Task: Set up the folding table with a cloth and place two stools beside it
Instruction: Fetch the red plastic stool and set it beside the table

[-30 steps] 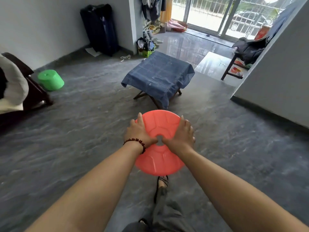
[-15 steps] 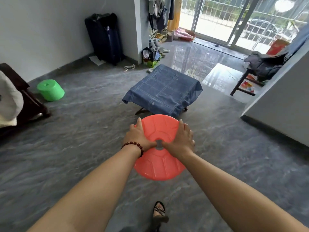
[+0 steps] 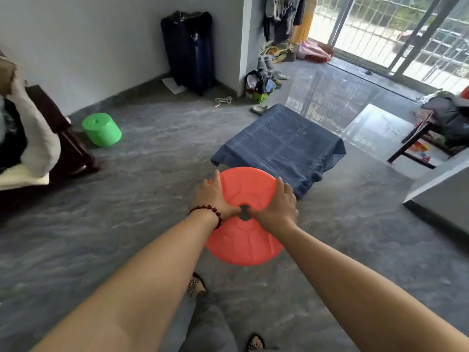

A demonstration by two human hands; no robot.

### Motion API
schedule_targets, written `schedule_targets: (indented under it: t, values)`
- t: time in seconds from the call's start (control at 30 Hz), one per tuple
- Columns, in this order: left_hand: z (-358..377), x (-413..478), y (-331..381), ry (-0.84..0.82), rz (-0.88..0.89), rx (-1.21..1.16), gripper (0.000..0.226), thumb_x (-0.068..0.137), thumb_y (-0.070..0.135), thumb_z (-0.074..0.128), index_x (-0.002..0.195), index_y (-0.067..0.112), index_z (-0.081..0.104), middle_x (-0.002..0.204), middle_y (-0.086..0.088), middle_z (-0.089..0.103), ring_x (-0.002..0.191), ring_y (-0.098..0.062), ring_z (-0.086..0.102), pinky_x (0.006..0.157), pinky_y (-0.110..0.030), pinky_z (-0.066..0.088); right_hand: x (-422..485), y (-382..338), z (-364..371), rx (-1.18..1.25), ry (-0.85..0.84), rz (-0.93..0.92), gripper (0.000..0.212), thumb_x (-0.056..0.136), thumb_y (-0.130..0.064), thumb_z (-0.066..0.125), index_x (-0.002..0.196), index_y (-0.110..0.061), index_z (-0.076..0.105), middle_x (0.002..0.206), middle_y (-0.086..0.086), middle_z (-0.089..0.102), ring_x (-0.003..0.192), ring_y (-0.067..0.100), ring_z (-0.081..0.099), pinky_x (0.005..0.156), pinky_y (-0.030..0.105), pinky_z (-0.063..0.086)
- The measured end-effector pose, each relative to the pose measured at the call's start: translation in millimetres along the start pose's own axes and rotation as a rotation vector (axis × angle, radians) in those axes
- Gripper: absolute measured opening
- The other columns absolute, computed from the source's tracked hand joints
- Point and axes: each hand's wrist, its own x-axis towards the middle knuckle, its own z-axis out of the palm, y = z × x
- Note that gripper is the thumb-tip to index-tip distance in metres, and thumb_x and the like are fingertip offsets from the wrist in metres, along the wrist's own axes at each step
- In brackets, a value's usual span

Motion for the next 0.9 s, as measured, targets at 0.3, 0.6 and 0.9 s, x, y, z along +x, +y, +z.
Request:
schedule_targets:
  t: [0.3,0.6,0.9]
  values:
    - [-87.8,117.2,-55.8,0.014,-0.020,-0.003,0.127,0.053,0.065,0.075,0.148,0.023,0.002,0.140,-0.013,0.035,0.126,-0.030,0.042,0.100,-0.041,0.041,97.1,-121.7,42.3,0.035,-0.001,-0.034,0.120,0.050,-0.067,0.077,0.143,-0.021,0.016,0.141,-0.001,0.029,0.132,0.024,0.030,0.100,0.049,0.037]
    - [-134.1,181.8,-100.7,0.028,-0.074,0.006,0.126,0.053,0.067,0.074,0.148,0.023,0.004,0.141,-0.013,0.033,0.126,-0.031,0.043,0.100,-0.040,0.040,152.9,-198.1,75.5,0.005,-0.045,-0.088,0.119,0.053,-0.067,0.075,0.144,-0.021,0.015,0.141,-0.001,0.028,0.134,0.025,0.028,0.100,0.049,0.038]
    - [-151.0,270.3,-119.8,0.006,-0.132,0.006,0.126,0.053,0.069,0.072,0.148,0.023,0.004,0.141,-0.012,0.034,0.125,-0.032,0.044,0.099,-0.041,0.040,232.9,-241.8,105.5,-0.011,-0.090,-0.100,0.119,0.053,-0.069,0.073,0.144,-0.022,0.013,0.144,0.001,0.026,0.134,0.027,0.027,0.099,0.050,0.035]
